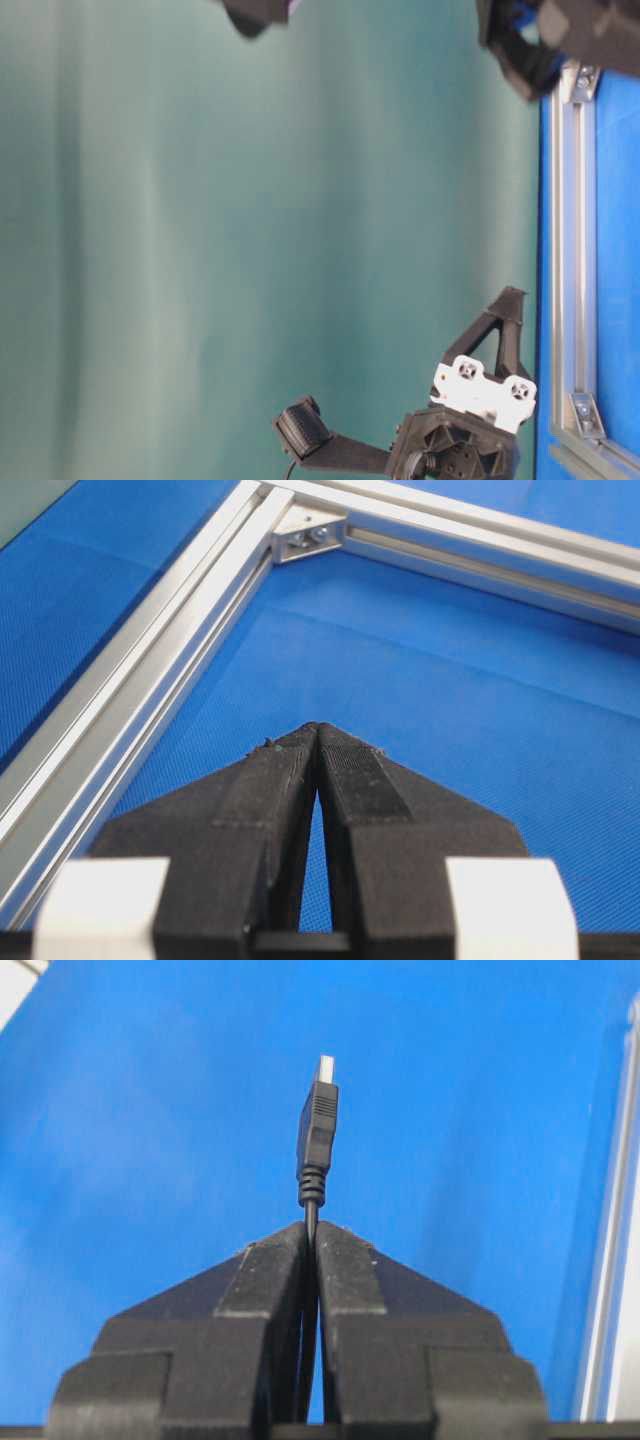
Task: Insert the wire through the string loop located on the right side.
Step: 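Lift the cable plug with the right gripper and move toward the frame corner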
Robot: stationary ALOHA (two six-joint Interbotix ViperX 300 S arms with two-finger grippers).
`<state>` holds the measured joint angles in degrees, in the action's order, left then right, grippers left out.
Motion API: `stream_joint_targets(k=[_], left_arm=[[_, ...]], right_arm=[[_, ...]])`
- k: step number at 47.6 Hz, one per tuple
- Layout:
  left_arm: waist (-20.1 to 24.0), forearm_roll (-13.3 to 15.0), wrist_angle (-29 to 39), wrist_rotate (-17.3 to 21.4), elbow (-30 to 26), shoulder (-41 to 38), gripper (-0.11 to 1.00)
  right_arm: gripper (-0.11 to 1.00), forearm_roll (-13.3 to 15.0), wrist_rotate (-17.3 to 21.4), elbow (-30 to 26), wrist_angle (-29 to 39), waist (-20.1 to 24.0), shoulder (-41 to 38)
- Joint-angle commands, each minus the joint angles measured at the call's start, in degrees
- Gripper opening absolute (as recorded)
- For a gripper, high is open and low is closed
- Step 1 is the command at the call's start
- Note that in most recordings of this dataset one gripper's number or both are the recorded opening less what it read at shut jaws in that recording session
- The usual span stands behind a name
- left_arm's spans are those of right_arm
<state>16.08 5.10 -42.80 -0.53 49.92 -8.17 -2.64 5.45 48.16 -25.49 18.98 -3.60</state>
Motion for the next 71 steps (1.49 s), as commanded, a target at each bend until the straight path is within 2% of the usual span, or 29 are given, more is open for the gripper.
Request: stream_joint_targets(k=[1, 18, 27, 39, 55, 62, 71], left_arm=[[0.00, -0.09, -0.35, 0.00, -0.62, 1.67, 0.00], [0.00, -0.09, -0.35, 0.00, -0.79, 1.67, 0.00], [0.00, -0.09, -0.44, 0.00, -0.88, 1.67, 0.00], [0.00, -0.09, -0.53, 0.00, -0.88, 1.67, 0.00], [0.00, -0.09, -0.62, 0.00, -0.79, 1.67, 0.00], [0.00, -0.09, -0.70, 0.00, -0.88, 1.67, 0.00], [0.00, -0.09, -0.70, 0.00, -0.88, 1.67, 0.00]], right_arm=[[-0.04, -0.62, 0.09, 2.90, -0.26, 0.97, 4.39], [-0.04, -5.10, 0.09, 19.34, 0.09, 1.41, 19.51], [-0.04, -5.54, 0.18, 24.79, 5.36, 1.41, 28.30], [-0.04, -6.24, 0.09, 27.95, 13.80, 1.32, 37.09], [-0.04, -6.24, 0.00, 29.27, 13.89, 0.09, 38.32], [-0.04, -6.15, -0.18, 29.53, 13.62, -2.55, 38.23], [-0.04, -5.71, -0.88, 30.59, 13.27, -8.70, 38.23]])
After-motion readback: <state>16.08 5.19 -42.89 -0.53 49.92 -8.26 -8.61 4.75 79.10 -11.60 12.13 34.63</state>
